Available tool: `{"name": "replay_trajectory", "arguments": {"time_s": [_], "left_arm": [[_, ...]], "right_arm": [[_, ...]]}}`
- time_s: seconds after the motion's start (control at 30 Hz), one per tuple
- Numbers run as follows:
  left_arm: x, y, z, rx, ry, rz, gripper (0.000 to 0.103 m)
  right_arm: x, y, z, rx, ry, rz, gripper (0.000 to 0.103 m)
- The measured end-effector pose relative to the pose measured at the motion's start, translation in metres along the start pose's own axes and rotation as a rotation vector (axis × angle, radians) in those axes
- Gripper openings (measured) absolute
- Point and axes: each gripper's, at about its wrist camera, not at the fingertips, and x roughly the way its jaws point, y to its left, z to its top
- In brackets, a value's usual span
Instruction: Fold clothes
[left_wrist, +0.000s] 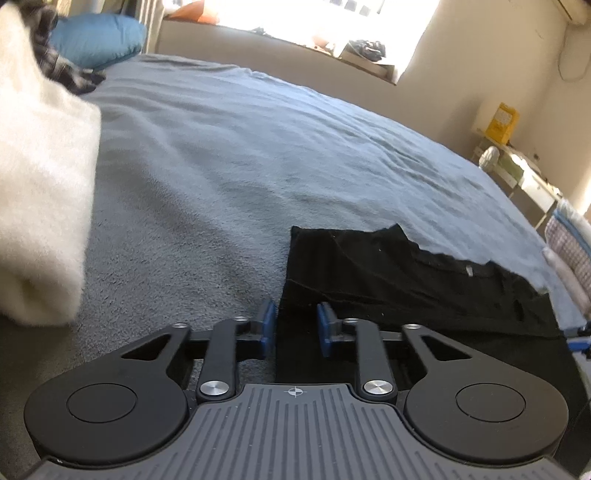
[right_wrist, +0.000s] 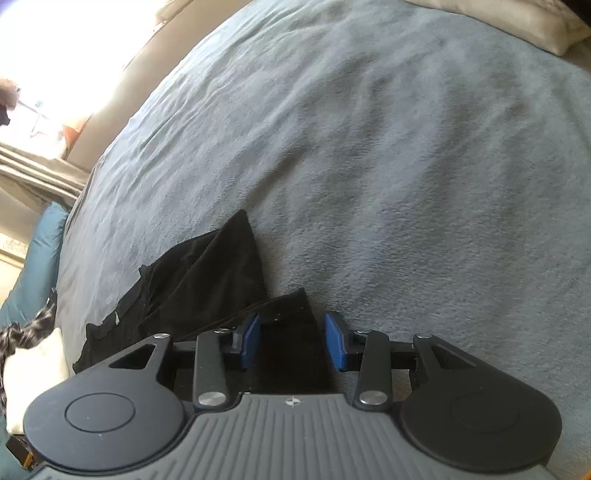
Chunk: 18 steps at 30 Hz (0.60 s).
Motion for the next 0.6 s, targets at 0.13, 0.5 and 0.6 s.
{"name": "replay_trajectory", "arguments": {"time_s": [0.13,0.5,0.6], "left_arm": [[-0.002,-0.006,-0.002,0.020,-0.029,0.038,0.009],[-0.014,-0.010,-0.001,0.022,-0.081,0.056,0.002],[-0.019,-0.011,0.001,0.027,-0.099,0.058,0.002]], "right_arm": [[0.002,0.007,-0.001,-0.049,-0.020,-0.021,0.030],[-0.020,0.020,-0.015,-0.145,-0.174,-0.053,0.003],[-0.028,0.027,-0.015,-0.174,-0.207,-0.054,0.003]]}}
